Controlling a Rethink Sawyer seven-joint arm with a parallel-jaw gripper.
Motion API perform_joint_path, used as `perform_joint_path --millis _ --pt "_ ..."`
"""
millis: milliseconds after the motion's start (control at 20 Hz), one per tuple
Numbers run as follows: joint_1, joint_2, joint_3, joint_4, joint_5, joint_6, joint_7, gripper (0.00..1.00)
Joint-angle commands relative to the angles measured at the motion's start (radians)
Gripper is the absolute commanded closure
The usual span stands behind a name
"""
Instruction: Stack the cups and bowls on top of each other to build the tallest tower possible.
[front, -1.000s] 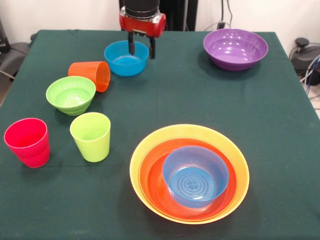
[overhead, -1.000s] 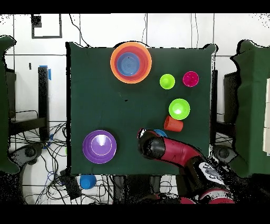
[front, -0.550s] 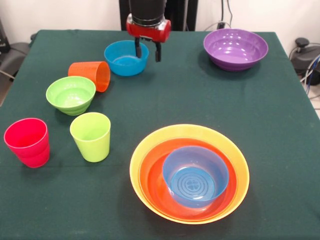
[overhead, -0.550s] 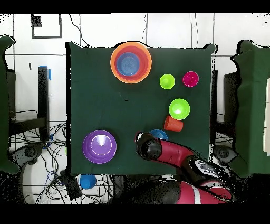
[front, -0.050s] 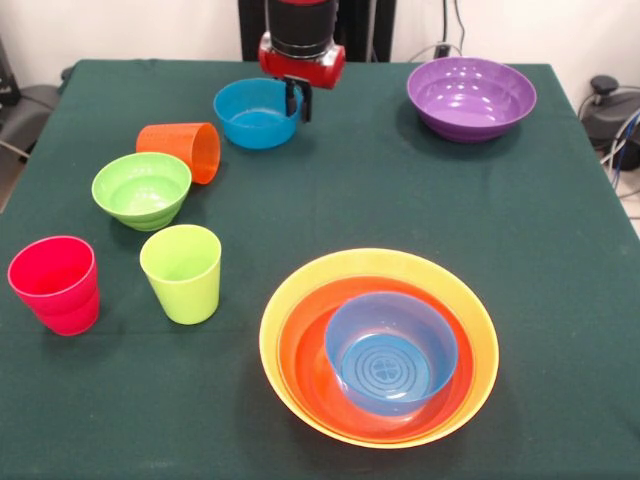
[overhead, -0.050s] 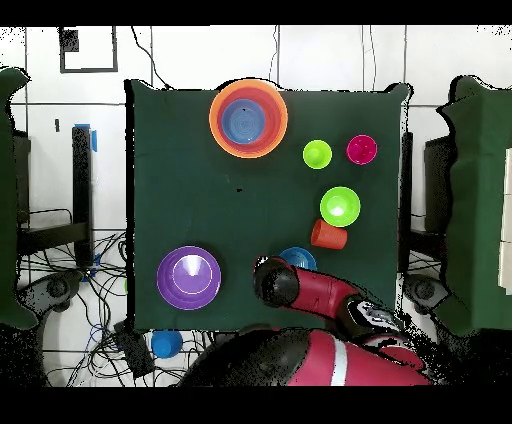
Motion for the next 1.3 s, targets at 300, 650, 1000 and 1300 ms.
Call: perform_joint_path --millis 300,650,1000,1300 --pt "0.058 -0.05 0.066 -0.046 0.057 0.04 0.151 1.0" --pt "0.158 -0.207 0.024 -0.118 0.112 0.279 0.129 1.0" --pt "0.244 -0.247 -0.025 -0.301 0.107 0.547 0.094 1.0" --pt "0.277 -0.19 -0.005 -0.509 0.085 0.725 0.076 1.0"
